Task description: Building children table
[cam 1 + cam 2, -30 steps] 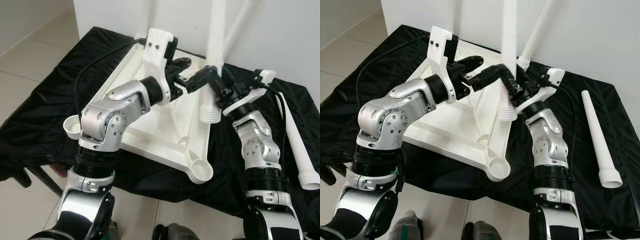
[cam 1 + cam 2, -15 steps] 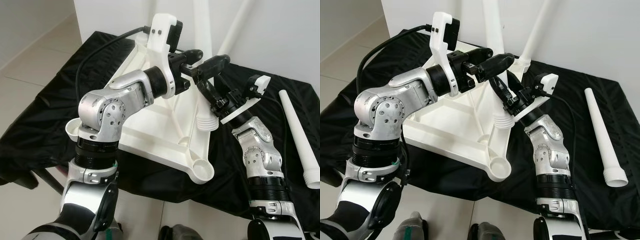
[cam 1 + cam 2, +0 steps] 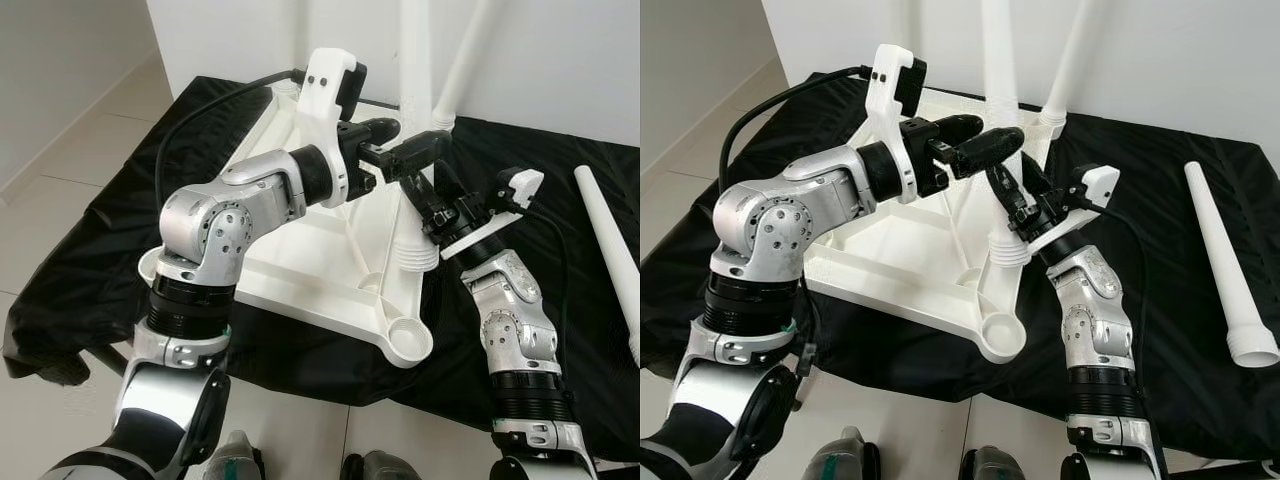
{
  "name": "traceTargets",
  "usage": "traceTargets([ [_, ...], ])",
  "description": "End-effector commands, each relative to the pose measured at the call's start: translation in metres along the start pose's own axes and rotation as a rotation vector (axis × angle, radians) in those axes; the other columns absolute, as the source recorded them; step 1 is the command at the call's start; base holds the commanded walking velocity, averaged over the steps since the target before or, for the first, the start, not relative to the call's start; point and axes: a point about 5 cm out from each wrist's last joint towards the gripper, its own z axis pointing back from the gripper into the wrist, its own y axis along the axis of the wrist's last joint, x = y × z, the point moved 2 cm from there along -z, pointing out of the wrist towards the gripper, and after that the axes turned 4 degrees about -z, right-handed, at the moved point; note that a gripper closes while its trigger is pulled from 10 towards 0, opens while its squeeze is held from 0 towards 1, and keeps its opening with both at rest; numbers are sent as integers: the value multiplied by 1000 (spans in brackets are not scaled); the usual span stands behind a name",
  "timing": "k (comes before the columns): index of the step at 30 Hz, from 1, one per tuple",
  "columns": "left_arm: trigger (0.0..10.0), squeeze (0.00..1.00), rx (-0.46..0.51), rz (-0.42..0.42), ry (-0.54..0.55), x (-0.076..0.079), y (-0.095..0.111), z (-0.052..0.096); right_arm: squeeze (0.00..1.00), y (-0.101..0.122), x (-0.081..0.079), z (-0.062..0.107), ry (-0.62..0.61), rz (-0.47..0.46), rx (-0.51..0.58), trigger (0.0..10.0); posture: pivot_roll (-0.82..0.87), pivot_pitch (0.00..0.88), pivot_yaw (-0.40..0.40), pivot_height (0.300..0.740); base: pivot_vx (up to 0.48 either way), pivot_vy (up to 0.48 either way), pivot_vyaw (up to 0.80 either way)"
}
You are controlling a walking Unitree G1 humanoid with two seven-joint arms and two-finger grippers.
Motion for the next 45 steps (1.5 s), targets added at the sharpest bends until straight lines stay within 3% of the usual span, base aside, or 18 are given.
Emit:
traceTargets([
  [1,10000,0,-5,-8,16,-5,-2,2,0,4,-3,0,3,19,24,10000,-44,0,26,740,0,0,0],
  [11,10000,0,-18,-17,25,-8,-3,3,0,4,-10,-2,44,4,27,10000,-24,0,15,740,0,0,0],
  [24,10000,0,-29,-11,20,-14,2,-7,0,-10,-40,0,231,-32,-69,10000,-20,0,0,740,0,0,0],
  [36,10000,0,21,28,53,-27,25,-4,0,-16,-39,4,241,-21,-104,10000,-7,0,1,740,0,0,0],
  [37,0,0,38,51,66,-27,25,-4,0,-16,-38,5,234,-18,-104,10000,-2,0,-1,740,0,0,0],
  [45,0,0,51,68,53,-22,23,-3,0,-16,-36,5,220,-17,-102,10000,2,1,-5,740,0,0,0],
])
